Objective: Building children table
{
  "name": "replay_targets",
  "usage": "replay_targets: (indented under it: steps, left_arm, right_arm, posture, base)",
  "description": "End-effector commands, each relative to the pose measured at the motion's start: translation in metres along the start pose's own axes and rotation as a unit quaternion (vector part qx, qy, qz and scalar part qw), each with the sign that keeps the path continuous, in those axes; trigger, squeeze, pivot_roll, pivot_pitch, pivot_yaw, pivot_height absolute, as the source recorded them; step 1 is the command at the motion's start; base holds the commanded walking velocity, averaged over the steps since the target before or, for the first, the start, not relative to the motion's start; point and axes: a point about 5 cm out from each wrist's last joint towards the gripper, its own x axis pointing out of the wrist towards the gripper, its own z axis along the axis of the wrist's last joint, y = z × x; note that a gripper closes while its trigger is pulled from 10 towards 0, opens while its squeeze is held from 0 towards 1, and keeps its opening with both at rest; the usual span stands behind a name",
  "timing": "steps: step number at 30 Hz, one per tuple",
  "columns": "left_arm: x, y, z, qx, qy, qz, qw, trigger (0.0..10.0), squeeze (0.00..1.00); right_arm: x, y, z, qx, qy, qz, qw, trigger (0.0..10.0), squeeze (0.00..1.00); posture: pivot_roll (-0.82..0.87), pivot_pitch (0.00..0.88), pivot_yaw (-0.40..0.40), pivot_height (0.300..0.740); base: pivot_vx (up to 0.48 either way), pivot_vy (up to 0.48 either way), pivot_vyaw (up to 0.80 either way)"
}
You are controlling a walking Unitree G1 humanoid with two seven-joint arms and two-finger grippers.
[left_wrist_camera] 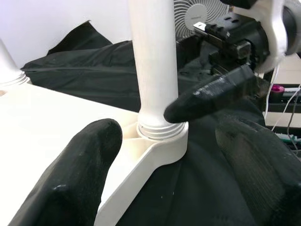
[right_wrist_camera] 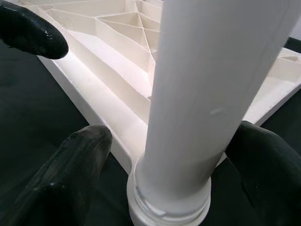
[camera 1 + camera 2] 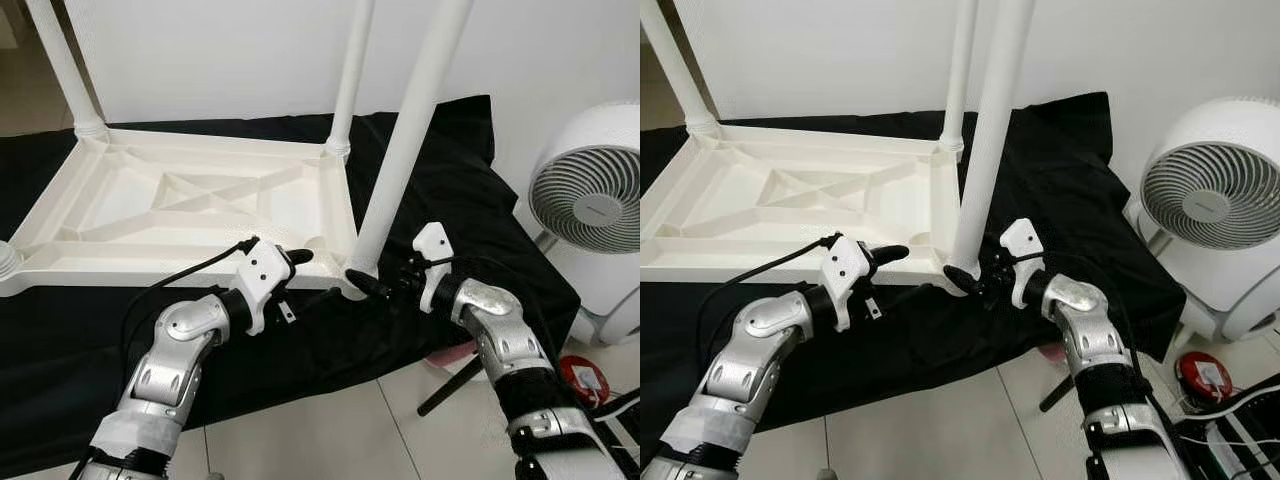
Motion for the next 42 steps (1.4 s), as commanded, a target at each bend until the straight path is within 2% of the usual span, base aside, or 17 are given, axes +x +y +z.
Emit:
replay_targets:
  steps: [1, 5, 13, 14, 16, 26, 27, 28, 29, 34, 35, 37, 42]
  left_arm:
    - [0.0, 0.004, 0.0, 0.004, 0.003, 0.042, 0.999, 10.0, 0.0]
    - [0.0, 0.002, 0.002, 0.004, -0.001, 0.041, 0.999, 10.0, 0.0]
    - [0.0, 0.001, 0.003, 0.003, -0.002, 0.041, 0.999, 10.0, 0.0]
    - [0.0, 0.0, 0.003, 0.004, -0.002, 0.041, 0.999, 10.0, 0.0]
    - [0.0, 0.0, 0.003, 0.001, -0.004, 0.041, 0.999, 10.0, 0.0]
    - [0.002, -0.001, 0.004, -0.003, -0.007, 0.039, 0.999, 10.0, 0.0]
    - [0.003, -0.001, 0.004, -0.004, -0.008, 0.039, 0.999, 10.0, 0.0]
    - [0.003, -0.001, 0.004, -0.004, -0.008, 0.039, 0.999, 10.0, 0.0]
    - [0.003, -0.001, 0.004, -0.004, -0.009, 0.038, 0.999, 10.0, 0.0]
    - [0.004, -0.002, 0.003, -0.006, -0.01, 0.037, 0.999, 10.0, 0.0]
    - [0.005, -0.002, 0.003, -0.006, -0.01, 0.036, 0.999, 10.0, 0.0]
    - [0.005, -0.003, 0.002, -0.006, -0.01, 0.036, 0.999, 10.0, 0.0]
    - [0.006, -0.002, 0.003, -0.008, -0.013, 0.037, 0.999, 10.0, 0.0]
  right_arm:
    - [0.001, -0.001, -0.003, 0.001, 0.007, 0.012, 1.0, 10.0, 0.0]
    - [0.017, 0.0, -0.006, 0.0, 0.019, 0.039, 0.999, 10.0, 0.0]
    - [0.024, 0.005, -0.014, 0.01, 0.029, 0.052, 0.998, 10.0, 0.0]
    - [0.025, 0.008, -0.018, 0.017, 0.031, 0.056, 0.998, 0.0, 0.0]
    - [0.024, 0.012, -0.024, 0.031, 0.028, 0.067, 0.997, 0.0, 0.0]
    - [0.014, 0.01, -0.03, 0.037, 0.016, 0.057, 0.998, 0.0, 0.0]
    - [0.013, 0.01, -0.029, 0.035, 0.013, 0.048, 0.998, 0.6, 0.0]
    - [0.013, 0.01, -0.029, 0.035, 0.013, 0.048, 0.998, 0.6, 0.0]
    - [0.012, 0.008, -0.028, 0.038, 0.007, 0.034, 0.999, 10.0, 0.0]
    - [0.011, 0.004, -0.021, 0.037, -0.017, -0.029, 0.999, 10.0, 0.0]
    - [0.012, 0.001, -0.019, 0.043, -0.021, -0.071, 0.996, 10.0, 0.0]
    - [0.012, 0.0, -0.019, 0.046, -0.02, -0.079, 0.996, 10.0, 0.0]
    - [0.012, 0.01, -0.013, 0.071, -0.045, -0.135, 0.987, 10.0, 0.0]
  posture:
    - [0.01, 0.0, -0.082, 0.74]
    - [0.03, 0.0, -0.088, 0.74]
    - [0.04, 0.0, -0.092, 0.74]
    - [0.04, 0.0, -0.092, 0.74]
    - [0.04, 0.0, -0.091, 0.74]
    - [0.02, 0.0, -0.087, 0.74]
    - [0.01, 0.0, -0.086, 0.74]
    - [0.01, 0.0, -0.086, 0.74]
    - [0.01, 0.0, -0.088, 0.74]
    - [0.0, 0.0, -0.092, 0.74]
    - [-0.01, 0.0, -0.092, 0.74]
    - [-0.01, 0.0, -0.092, 0.74]
    - [-0.01, 0.0, -0.093, 0.74]
  base:
    - [0.0, 0.0, 0.0]
    - [0.0, 0.0, 0.0]
    - [0.0, 0.0, 0.0]
    - [0.0, 0.0, 0.0]
    - [0.0, 0.0, 0.0]
    - [0.0, 0.0, 0.0]
    - [0.0, 0.0, 0.0]
    - [0.0, 0.0, 0.0]
    - [0.0, 0.0, 0.0]
    - [0.0, 0.0, 0.0]
    - [0.0, 0.0, 0.0]
    - [0.0, 0.0, 0.0]
    - [0.0, 0.0, 0.0]
